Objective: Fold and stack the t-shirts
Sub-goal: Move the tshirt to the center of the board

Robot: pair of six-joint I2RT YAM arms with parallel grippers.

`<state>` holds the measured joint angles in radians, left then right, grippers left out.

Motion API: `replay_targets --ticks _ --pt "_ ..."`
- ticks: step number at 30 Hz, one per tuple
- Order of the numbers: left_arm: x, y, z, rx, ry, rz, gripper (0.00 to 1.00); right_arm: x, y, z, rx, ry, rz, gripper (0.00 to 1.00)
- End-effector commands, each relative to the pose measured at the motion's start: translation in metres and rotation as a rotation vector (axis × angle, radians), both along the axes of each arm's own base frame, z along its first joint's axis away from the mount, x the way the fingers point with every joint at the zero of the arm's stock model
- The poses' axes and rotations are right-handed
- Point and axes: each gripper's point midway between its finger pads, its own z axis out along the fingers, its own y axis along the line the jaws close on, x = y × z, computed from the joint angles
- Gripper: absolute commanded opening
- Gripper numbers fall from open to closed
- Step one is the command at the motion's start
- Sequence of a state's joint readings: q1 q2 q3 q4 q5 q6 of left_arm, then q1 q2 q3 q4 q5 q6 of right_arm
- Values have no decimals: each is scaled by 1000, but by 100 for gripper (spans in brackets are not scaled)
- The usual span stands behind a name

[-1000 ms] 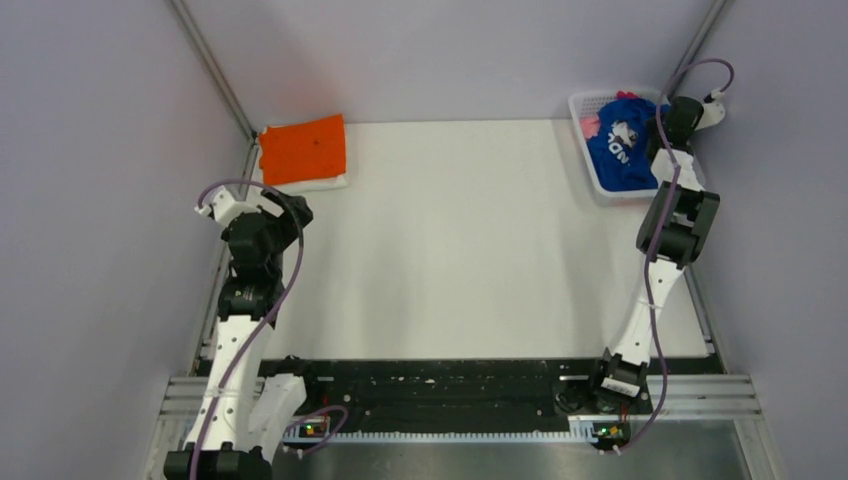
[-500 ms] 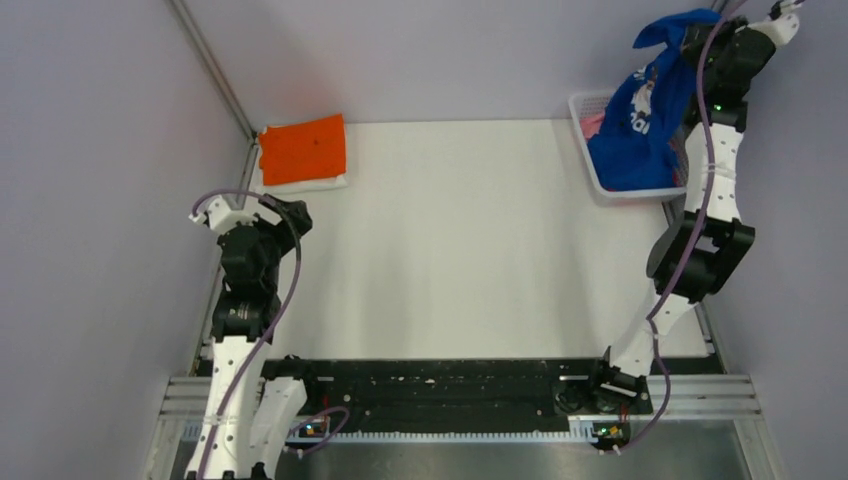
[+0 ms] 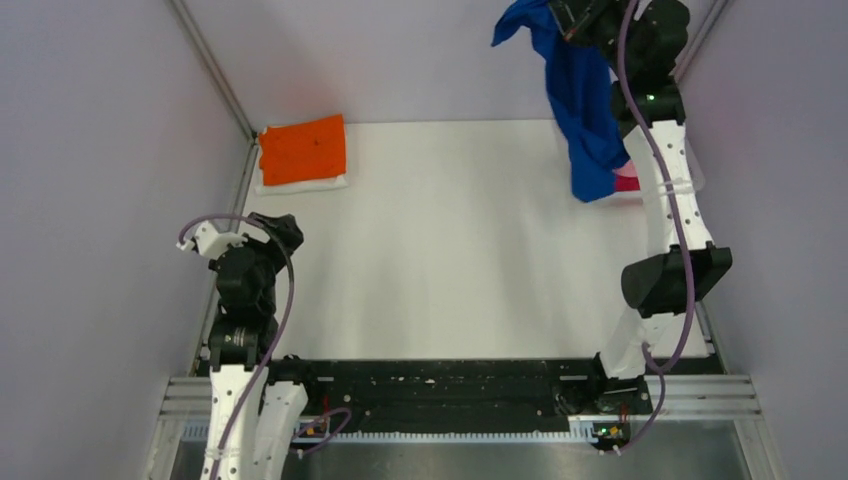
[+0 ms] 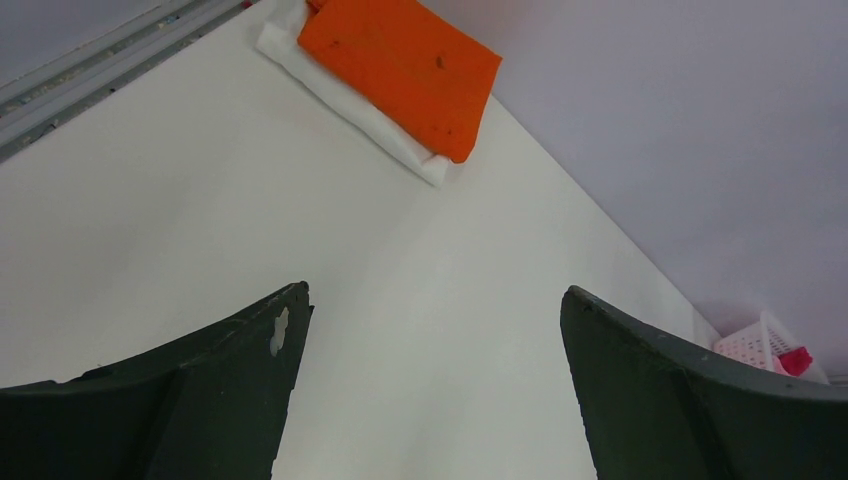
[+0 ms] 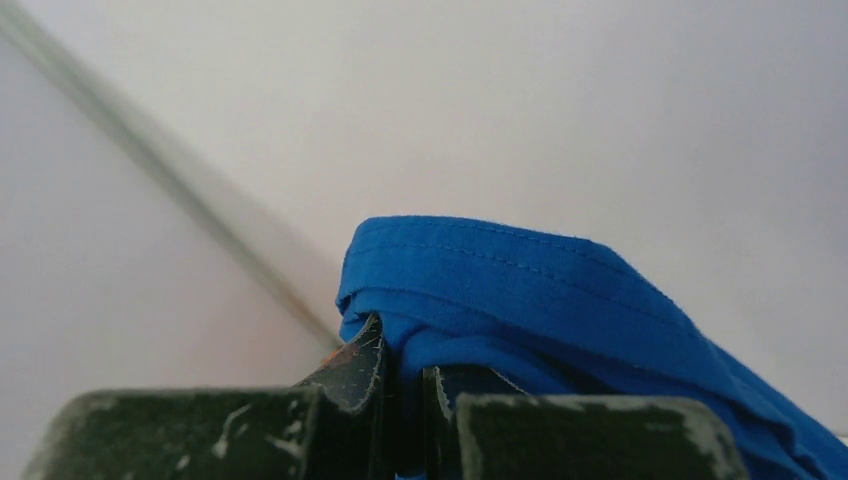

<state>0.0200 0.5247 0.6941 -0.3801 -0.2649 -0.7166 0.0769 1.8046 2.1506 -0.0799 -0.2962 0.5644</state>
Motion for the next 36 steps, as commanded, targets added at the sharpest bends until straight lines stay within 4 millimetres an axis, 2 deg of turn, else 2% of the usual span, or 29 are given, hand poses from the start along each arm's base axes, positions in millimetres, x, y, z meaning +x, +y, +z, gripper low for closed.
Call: replay_targets --ticks 1,4,9,12,15,17,19,21,25,26,28,29,30,32,33,34,35,36 --pt "-7 -3 11 -16 -58 -13 99 -78 78 71 12 -186 280 0" --pt "-8 -11 14 -10 -53 -61 99 -100 125 70 7 -194 400 0" --pt "-9 -19 13 -23 -32 -103 99 -124 181 65 9 -193 541 0" --pt "-10 -20 12 -19 -22 -112 99 -131 197 58 22 -164 596 0" --pt "-13 -17 7 -18 -1 -94 99 -128 199 42 39 -110 601 0" --pt "-13 -16 3 -22 8 -88 99 -120 201 2 36 -20 583 0" --pt "-9 -18 0 -29 8 -97 99 -112 193 -44 33 87 523 0" --pt "-4 -23 -6 -37 12 -122 99 -109 176 -94 39 186 446 0" --pt "13 -32 -32 -67 71 -172 99 -109 124 -227 54 424 318 1" --pt "19 -35 -39 -78 86 -186 99 -113 110 -265 49 486 276 7" --pt "30 -43 -57 -94 122 -227 99 -122 88 -323 20 566 191 23" --pt "36 -45 -68 -97 150 -238 99 -125 77 -346 -13 599 143 34" --pt "41 -45 -79 -101 187 -239 99 -126 65 -365 -55 636 78 42" --pt "48 -53 -99 -120 259 -285 99 -120 35 -389 -140 692 -88 61" --pt "51 -55 -109 -129 296 -296 99 -115 22 -393 -174 702 -160 65" --pt "55 -58 -117 -137 325 -311 99 -114 11 -397 -197 713 -215 75" --pt "59 -62 -123 -148 344 -331 99 -112 0 -399 -222 715 -268 95" --pt "63 -65 -130 -158 360 -350 99 -112 -9 -401 -242 716 -316 98"
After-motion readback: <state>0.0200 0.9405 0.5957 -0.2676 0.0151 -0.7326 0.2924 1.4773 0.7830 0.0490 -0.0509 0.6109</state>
